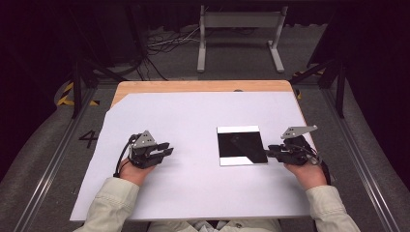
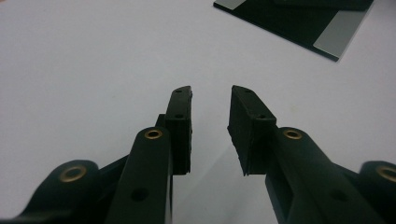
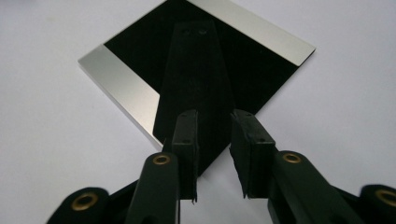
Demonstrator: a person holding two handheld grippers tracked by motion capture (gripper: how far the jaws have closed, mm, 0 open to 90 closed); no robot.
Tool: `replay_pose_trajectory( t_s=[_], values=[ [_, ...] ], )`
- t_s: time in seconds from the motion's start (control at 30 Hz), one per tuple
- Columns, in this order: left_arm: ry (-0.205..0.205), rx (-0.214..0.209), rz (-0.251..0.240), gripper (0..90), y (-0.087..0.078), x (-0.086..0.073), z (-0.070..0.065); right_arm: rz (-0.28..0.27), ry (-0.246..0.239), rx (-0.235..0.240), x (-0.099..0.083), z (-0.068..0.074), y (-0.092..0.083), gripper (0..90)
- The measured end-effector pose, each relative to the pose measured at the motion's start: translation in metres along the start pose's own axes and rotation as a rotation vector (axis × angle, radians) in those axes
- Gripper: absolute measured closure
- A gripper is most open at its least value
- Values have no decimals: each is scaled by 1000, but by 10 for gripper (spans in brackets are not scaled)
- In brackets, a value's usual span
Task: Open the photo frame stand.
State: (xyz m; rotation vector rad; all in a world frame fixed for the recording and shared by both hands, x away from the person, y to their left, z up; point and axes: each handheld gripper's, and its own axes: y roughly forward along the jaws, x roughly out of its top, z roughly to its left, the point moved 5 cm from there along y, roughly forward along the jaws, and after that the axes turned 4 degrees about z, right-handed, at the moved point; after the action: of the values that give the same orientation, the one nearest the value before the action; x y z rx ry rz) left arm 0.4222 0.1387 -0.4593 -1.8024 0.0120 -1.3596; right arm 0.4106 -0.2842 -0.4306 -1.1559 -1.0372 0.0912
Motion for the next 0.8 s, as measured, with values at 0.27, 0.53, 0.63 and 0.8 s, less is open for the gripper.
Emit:
replay_pose_trajectory(
  t_s=[0.27,0.53,0.63,0.8],
  values=[
    [-1,0,-2,698,0,0,0,120,-23,2,-7,2,4,771],
    [0,-2,-1,698,0,0,0,208,-32,-4,-13,2,8,774],
    [-2,-3,-1,697,0,0,0,234,-30,-5,-15,2,10,782],
    [-7,-4,-1,697,0,0,0,269,-33,0,-18,2,12,799]
  ],
)
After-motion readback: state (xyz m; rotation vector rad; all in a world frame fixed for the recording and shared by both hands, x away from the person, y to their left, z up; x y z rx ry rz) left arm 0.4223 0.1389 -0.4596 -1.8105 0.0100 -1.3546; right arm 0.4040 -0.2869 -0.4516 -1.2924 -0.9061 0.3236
